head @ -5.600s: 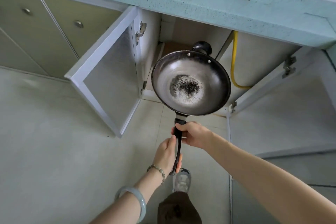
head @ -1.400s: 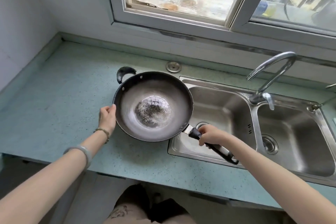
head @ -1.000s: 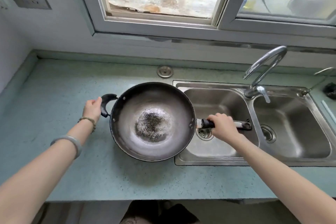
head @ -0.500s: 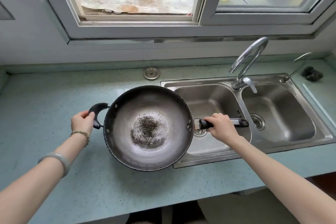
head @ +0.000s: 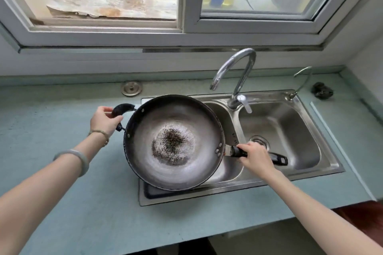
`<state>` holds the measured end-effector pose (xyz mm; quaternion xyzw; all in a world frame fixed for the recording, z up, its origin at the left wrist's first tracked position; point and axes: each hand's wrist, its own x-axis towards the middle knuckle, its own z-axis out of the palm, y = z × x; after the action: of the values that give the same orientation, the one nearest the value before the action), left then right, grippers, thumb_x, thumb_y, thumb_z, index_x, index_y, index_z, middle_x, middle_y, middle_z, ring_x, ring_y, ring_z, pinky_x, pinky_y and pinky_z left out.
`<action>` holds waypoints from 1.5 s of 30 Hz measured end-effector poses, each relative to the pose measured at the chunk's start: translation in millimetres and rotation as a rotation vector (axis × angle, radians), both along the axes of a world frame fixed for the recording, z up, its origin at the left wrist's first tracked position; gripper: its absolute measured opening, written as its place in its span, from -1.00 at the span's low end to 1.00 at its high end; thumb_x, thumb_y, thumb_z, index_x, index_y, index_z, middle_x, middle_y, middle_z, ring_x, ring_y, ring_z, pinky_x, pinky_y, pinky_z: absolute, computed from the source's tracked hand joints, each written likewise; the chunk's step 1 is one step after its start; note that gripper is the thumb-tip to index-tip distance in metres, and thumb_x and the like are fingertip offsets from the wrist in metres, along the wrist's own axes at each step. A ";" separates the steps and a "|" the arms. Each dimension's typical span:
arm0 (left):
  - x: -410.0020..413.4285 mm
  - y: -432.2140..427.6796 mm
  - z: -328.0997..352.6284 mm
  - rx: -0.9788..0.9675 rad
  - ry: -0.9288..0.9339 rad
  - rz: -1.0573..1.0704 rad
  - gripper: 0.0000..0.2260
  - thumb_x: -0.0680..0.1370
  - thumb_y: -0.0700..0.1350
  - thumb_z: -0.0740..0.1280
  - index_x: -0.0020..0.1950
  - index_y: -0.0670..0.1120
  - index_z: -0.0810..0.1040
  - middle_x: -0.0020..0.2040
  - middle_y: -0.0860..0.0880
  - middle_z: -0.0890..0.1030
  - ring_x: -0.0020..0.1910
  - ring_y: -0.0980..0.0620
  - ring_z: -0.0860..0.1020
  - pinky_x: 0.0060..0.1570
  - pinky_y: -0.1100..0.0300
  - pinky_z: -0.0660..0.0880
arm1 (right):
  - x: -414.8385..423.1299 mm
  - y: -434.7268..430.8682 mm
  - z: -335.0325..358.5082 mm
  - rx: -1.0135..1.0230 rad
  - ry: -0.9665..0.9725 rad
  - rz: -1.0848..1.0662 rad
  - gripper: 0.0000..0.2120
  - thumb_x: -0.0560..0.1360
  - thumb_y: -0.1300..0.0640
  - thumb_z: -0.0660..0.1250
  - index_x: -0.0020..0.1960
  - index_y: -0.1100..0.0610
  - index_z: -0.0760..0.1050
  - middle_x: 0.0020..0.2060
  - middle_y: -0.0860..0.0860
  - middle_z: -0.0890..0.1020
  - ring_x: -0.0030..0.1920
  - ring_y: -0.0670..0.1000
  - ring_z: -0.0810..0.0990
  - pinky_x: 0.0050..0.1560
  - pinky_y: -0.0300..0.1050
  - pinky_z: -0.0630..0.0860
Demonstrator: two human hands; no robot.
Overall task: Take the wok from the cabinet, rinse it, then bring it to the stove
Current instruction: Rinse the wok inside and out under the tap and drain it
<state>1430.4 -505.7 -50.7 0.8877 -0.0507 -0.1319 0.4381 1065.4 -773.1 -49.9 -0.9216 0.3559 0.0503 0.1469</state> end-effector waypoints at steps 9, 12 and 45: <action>-30.5 -91.7 -22.7 0.194 -0.046 -0.037 -0.74 0.41 -0.20 0.41 0.07 -0.21 0.51 0.02 -0.23 0.64 0.06 -0.19 0.57 0.03 0.10 0.44 | -49.9 -38.6 -41.7 0.146 0.095 -0.027 -0.52 0.35 0.03 0.46 0.26 -0.01 0.51 -0.05 0.09 0.58 0.08 0.16 0.53 0.10 -0.02 0.42; -27.3 -100.2 -32.4 0.213 -0.029 -0.039 -0.78 0.42 -0.20 0.42 0.02 -0.16 0.49 0.03 -0.23 0.62 0.06 -0.19 0.56 0.01 0.11 0.43 | -50.1 -42.7 -48.6 0.138 0.115 -0.014 -0.59 0.36 0.05 0.41 0.21 -0.03 0.53 -0.10 0.07 0.56 0.05 0.15 0.53 0.00 -0.04 0.44; -6.9 -124.7 -71.4 0.284 -0.032 -0.186 -0.62 0.51 -0.17 0.31 0.32 -0.22 0.47 0.21 -0.24 0.58 0.22 -0.22 0.51 0.23 0.01 0.42 | 110.0 -127.5 -19.5 1.308 -0.929 -1.095 -0.76 0.60 0.16 0.19 0.02 0.38 0.42 -0.09 0.21 0.55 -0.08 0.14 0.59 -0.15 -0.11 0.64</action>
<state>1423.5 -630.4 -122.1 0.9342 -0.1206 -0.1636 0.2933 1175.4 -900.6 -69.4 -0.2926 0.5439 -0.2062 0.7590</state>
